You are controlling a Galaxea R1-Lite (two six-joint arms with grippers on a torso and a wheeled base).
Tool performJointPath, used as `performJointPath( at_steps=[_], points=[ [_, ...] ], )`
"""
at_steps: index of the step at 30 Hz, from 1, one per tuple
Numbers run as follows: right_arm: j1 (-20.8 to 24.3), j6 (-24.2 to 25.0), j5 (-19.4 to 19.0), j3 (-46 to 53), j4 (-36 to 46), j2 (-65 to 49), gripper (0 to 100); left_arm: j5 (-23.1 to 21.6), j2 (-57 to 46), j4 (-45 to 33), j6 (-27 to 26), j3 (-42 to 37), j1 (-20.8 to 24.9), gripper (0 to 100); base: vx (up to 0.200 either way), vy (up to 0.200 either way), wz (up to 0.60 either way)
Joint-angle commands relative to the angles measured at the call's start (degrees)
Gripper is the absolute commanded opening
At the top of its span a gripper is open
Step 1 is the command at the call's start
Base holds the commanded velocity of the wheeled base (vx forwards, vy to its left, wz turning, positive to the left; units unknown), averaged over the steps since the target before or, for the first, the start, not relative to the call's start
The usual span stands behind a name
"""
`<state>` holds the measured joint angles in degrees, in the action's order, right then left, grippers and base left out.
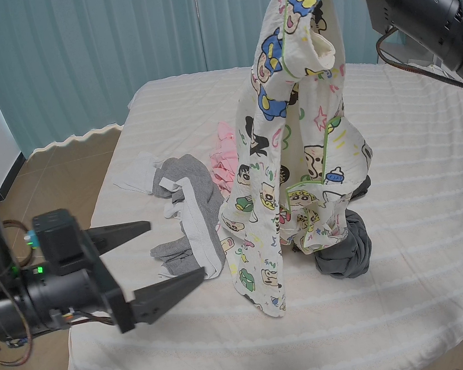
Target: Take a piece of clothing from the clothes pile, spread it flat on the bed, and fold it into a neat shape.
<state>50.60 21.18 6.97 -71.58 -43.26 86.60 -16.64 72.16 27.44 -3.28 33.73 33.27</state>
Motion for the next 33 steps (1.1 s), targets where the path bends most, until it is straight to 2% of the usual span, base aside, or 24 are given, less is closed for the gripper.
performJointPath(
  at_steps=[1, 6, 10, 12, 13, 16, 19, 24, 29, 31, 33],
  points=[
    [0.3, 0.2, 0.1, -1.3, -0.6, 1.2, 0, 5.3, 14.2, 6.8, 4.0, 2.9, 11.4, 100, 0.0, 0.0, 0.0],
    [0.3, 0.2, 0.8, -0.9, -0.5, 0.8, 0, 14.2, 21.1, 7.2, 4.6, 7.7, 16.8, 100, 0.0, 0.0, 0.0],
    [0.3, 0.1, 2.0, -1.3, -0.5, 0.9, 0, 20.1, 22.9, 7.5, 8.9, 11.0, 21.2, 100, 0.0, 0.0, 0.0],
    [0.2, 0.3, 2.0, -1.3, -0.5, 1.0, 0, 22.4, 23.8, 7.4, 9.8, 12.1, 22.0, 100, 0.0, 0.0, 0.0],
    [0.2, 0.3, 2.0, -1.3, -0.5, 1.0, 0, 22.4, 23.8, 7.4, 9.8, 12.1, 22.0, 100, 0.0, 0.0, 0.0],
    [0.3, 0.4, 2.0, -1.4, -0.5, 1.0, 0, 28.4, 26.8, 7.5, 9.7, 14.8, 22.3, 100, 0.0, 0.0, 0.0],
    [0.3, 0.4, 2.1, -1.5, -0.6, 0.9, 0, 30.5, 28.3, 7.5, 9.7, 16.2, 22.3, 100, 0.0, 0.0, 0.0],
    [0.2, 0.4, 2.2, -0.9, -0.6, 0.1, 0, 41.9, 35.0, 7.2, 9.5, 22.9, 22.0, 100, 0.0, 0.0, 0.0],
    [0.2, 0.4, 2.2, -0.9, -0.5, -0.5, 0, 48.5, 38.1, 6.6, 6.6, 24.4, 21.4, 100, 0.0, 0.0, 0.0],
    [0.3, 0.4, 2.2, -0.9, -0.5, -0.9, 0, 52.5, 39.7, 6.4, 4.4, 25.2, 19.9, 100, 0.0, 0.0, 0.0],
    [0.3, 0.4, 2.1, -1.0, -0.5, -1.3, 0, 53.9, 41.1, 6.5, 4.3, 26.1, 19.0, 100, 0.0, 0.0, 0.0]
  ],
)
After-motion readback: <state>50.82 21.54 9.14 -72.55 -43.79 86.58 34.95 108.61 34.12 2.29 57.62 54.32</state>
